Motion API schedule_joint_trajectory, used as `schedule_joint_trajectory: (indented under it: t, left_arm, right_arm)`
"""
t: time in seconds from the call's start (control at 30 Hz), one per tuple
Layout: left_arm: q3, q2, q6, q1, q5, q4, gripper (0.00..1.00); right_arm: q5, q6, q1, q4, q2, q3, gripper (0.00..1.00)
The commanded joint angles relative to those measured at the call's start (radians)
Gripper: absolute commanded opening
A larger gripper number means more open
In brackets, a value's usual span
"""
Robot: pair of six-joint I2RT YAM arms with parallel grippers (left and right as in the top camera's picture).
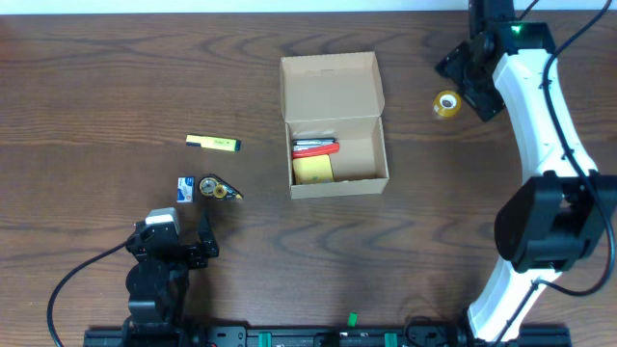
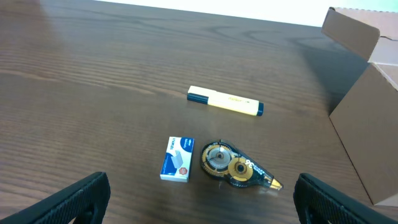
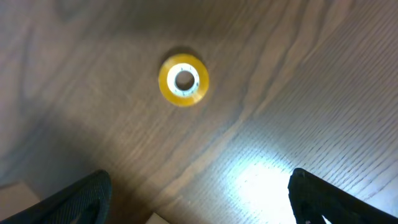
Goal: Pack container
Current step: 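Move the right gripper over the amber tape roll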
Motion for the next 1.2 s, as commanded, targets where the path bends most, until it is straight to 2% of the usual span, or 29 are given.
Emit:
schedule_joint_trajectory:
  t: [0.0, 0.43, 0.87, 1.17]
  left_arm:
    - [-0.019, -0.006, 0.011, 0.005, -0.014, -0.006, 0.95]
    - [-0.019, -0.006, 0.011, 0.005, -0.014, -0.006, 0.95]
    - [-0.019, -0.006, 0.011, 0.005, -0.014, -0.006, 0.95]
    - [-0.019, -0.006, 0.011, 0.005, -0.014, -0.006, 0.95]
  right_arm:
    - [-0.045, -0.029, -0.007, 0.004, 0.046, -0.008, 0.92]
    - [-0.090, 0.003, -0.039, 0.068, 0.174, -0.008, 0.94]
    - [-0.174, 0.014, -0.098, 0.266, 0.275, -0.008, 0.92]
    - [-0.217, 0.050, -0.100, 0.275, 0.304, -0.008, 0.90]
